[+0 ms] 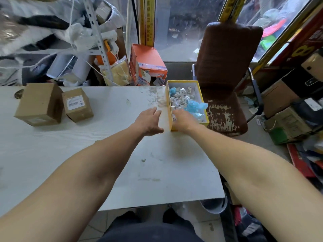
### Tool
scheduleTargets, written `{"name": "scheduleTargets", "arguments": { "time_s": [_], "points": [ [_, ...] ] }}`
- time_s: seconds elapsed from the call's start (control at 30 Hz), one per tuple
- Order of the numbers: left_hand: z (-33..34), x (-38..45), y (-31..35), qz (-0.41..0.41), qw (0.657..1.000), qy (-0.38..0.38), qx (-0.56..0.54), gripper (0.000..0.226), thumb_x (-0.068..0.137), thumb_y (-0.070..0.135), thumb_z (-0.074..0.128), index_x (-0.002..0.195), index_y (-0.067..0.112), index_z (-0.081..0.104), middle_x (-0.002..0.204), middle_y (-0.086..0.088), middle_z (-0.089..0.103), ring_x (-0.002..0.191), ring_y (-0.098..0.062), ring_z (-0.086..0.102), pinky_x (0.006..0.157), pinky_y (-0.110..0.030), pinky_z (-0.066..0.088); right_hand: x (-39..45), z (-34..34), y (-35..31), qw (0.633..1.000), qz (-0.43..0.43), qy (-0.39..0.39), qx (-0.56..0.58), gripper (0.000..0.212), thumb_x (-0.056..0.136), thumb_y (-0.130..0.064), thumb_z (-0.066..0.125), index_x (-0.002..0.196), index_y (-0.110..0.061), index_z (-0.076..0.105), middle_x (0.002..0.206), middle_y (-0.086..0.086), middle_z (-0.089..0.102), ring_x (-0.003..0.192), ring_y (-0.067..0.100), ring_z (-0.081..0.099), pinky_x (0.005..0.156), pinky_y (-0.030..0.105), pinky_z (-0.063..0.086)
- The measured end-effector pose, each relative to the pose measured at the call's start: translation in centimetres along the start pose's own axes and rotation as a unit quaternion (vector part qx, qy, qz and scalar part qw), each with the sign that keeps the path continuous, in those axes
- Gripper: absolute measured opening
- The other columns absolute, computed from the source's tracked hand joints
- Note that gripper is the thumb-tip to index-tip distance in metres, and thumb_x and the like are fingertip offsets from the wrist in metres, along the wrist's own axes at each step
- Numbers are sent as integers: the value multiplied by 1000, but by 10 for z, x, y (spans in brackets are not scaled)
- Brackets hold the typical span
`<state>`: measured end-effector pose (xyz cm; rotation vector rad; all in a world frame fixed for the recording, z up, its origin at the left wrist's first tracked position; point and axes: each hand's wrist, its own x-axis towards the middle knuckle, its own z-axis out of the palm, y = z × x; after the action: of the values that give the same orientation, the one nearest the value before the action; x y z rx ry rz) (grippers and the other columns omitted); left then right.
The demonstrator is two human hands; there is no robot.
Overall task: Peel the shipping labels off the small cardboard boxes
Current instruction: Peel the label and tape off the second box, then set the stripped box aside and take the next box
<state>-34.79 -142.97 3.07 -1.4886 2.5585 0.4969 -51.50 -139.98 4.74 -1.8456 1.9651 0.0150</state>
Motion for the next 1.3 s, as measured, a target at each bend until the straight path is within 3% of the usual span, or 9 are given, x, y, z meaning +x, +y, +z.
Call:
{"name": "scheduleTargets", "arguments": {
  "time_s": [0.37,0.5,0.57,0.77,0.93,1.0,1.1,1.2,1.3],
  "points": [
    [21,-123,-117,-94,995,7,-32,75,81,48,67,138,6,42,144,-14,43,131,-34,43,108,-41,38,-50,66,-121,998,-34,-41,-13,52,92,-16,48,143,-13,41,140,11,45,126,30,47,99,42,45],
    [31,-164,-146,-141,987,2,-76,88,85,47,68,150,2,29,159,-15,27,146,-30,27,118,-38,28,-61,90,-147,997,-59,-44,-6,49,92,-15,47,141,-12,43,138,9,47,123,28,48,96,40,46],
    [37,-183,-154,-146,985,3,-87,88,85,49,68,149,2,29,157,-13,30,145,-29,29,117,-38,30,-70,102,-158,996,-71,-51,0,49,93,-16,47,141,-11,41,139,10,46,123,28,48,96,39,46],
    [61,-222,-162,-127,987,-11,-94,70,73,47,73,123,9,43,118,-7,51,111,-28,52,91,-38,46,-103,142,-177,992,-90,-74,38,57,93,-30,53,145,-19,31,129,11,52,116,29,51,89,42,48],
    [84,-229,-160,-119,985,-63,-111,105,79,39,76,155,16,8,150,-15,27,134,-35,36,107,-47,41,-113,170,-185,992,-73,-89,49,92,86,-38,66,154,-29,5,136,11,45,118,30,51,92,41,48],
    [90,-224,-163,-96,986,-65,-122,100,86,29,73,156,15,3,153,-17,23,132,-38,41,104,-48,44,-109,174,-190,993,-69,-89,44,90,87,-33,67,153,-28,7,139,12,42,118,30,51,93,41,48],
    [92,-208,-176,-59,986,-27,-153,82,89,15,61,153,15,9,141,-12,35,111,-38,53,88,-44,50,-96,171,-203,995,-59,-69,48,81,89,-24,66,153,-20,15,143,11,42,120,31,50,96,40,46],
    [80,-192,-191,-46,982,-17,-184,70,95,13,51,153,20,12,141,-9,39,109,-36,54,92,-47,50,-80,161,-214,997,-37,-46,58,73,91,-19,61,152,-19,20,144,10,42,124,31,47,99,40,44],
    [60,-171,-210,-10,986,2,-167,81,92,11,57,155,19,6,144,-10,36,110,-37,54,92,-48,50,-58,144,-226,997,-31,-21,64,72,90,-19,61,151,-20,23,147,8,40,126,31,46,101,40,43]
  ]
}}
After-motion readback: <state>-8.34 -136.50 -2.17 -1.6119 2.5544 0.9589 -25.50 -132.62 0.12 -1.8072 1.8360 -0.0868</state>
